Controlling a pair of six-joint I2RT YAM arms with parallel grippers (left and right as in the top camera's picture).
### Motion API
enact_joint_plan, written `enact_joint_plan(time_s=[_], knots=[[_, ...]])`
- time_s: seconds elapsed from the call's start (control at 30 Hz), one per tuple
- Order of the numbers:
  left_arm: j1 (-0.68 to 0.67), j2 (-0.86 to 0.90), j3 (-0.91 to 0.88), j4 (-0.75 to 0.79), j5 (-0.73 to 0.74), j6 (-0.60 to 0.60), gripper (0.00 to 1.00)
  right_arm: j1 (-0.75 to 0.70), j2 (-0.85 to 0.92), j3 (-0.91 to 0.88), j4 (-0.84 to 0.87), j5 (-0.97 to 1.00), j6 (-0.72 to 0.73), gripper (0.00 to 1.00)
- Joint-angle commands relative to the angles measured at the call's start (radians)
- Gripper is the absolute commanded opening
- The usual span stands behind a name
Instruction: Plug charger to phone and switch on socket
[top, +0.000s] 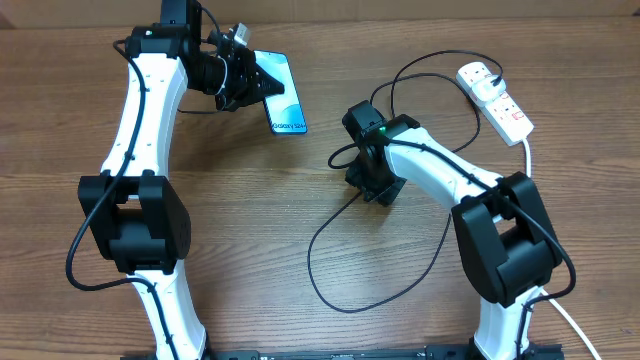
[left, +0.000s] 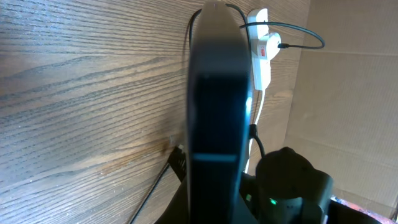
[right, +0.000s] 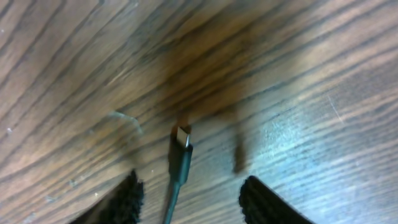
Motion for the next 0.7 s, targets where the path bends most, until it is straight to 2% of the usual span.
enact_joint_plan(time_s=[0.0,0.17,0.37,0.67], knots=[[-0.007,-0.021,0.015,0.001,0.025,0.027,0.04,0.000,0.035,0.011,0.001,0.017,0.030,0.46],[-0.007,-0.021,0.015,0.002,0.025,0.027,0.04,0.004,0.047,0.011,0.002,0.018,0.038,0.45],[-0.007,-0.021,0.015,0.002,0.025,0.027,0.04,0.018,0.050,0.011,0.005,0.017,0.076,0.31],[-0.007,-0.021,0.015,0.002,0.025,0.027,0.04,0.050,0.050,0.011,0.047,-0.014,0.082,0.26]])
